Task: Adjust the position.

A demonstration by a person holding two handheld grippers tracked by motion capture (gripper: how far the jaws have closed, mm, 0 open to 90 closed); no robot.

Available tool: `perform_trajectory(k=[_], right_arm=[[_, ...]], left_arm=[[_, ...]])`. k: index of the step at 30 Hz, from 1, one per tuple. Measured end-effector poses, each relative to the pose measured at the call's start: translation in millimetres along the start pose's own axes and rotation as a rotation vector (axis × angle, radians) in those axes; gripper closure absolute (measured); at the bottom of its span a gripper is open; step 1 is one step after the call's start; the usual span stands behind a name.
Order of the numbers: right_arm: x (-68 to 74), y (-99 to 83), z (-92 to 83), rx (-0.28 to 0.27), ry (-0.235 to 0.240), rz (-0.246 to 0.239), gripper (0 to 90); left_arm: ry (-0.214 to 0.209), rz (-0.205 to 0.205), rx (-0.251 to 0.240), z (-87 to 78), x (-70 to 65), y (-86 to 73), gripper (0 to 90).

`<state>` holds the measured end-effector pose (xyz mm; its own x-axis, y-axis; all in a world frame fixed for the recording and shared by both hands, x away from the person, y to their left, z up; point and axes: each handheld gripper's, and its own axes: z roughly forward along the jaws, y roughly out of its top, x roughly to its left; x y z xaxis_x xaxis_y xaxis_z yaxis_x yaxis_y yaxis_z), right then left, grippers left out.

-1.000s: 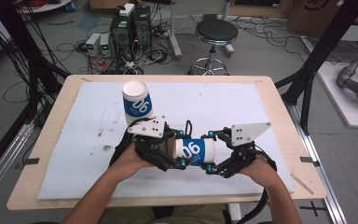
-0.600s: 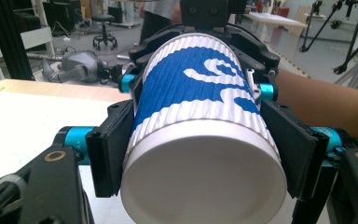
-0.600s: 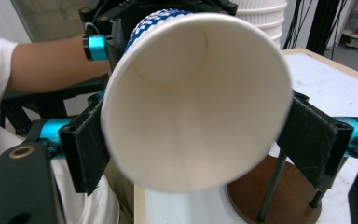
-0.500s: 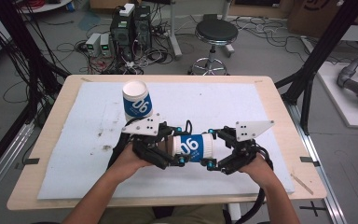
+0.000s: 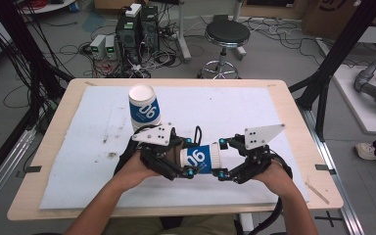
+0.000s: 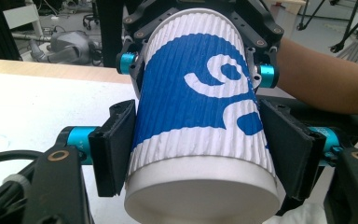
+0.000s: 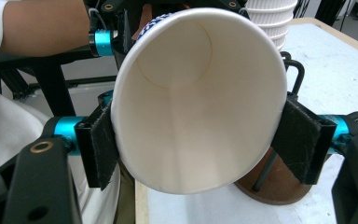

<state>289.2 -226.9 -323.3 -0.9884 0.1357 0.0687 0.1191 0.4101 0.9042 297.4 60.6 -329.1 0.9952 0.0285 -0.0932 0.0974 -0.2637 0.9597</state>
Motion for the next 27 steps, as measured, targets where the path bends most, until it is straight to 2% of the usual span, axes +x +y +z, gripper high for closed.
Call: perform_trajectory(k=[4, 6, 11, 15, 23, 25, 27], right_arm=[[1.5, 2.3, -0.6, 0.018, -0.001, -0.004, 25.0], [2.2, 4.0, -0.8, 0.039, -0.018, -0.006, 25.0], [3.3, 7.4, -0.8, 0.103, -0.034, -0.015, 24.9], [4.7, 8.4, 2.8, 0.156, -0.036, -0.015, 24.7], [3.9, 7.3, 4.2, 0.15, -0.026, -0.009, 24.7], [3.4, 6.6, 3.9, 0.137, -0.023, -0.009, 23.7], [3.1, 5.7, 3.3, 0.098, -0.022, 0.003, 21.6]], left_arm=[[0.001, -0.006, 0.015, 1.4, -0.5, -0.8, 29.1], [0.018, -0.008, 0.039, 3.1, -2.4, -0.5, 23.6], [0.04, 0.048, 0.141, 7.0, -4.9, -0.5, 22.8], [0.029, 0.053, 0.169, 10.9, -3.8, -2.4, 25.6], [0.015, 0.051, 0.174, 12.0, -1.4, -5.2, 29.3], [0.012, 0.047, 0.157, 11.2, -1.0, -5.9, 29.4], [0.007, 0.033, 0.124, 9.7, 0.2, -6.5, 29.0]])
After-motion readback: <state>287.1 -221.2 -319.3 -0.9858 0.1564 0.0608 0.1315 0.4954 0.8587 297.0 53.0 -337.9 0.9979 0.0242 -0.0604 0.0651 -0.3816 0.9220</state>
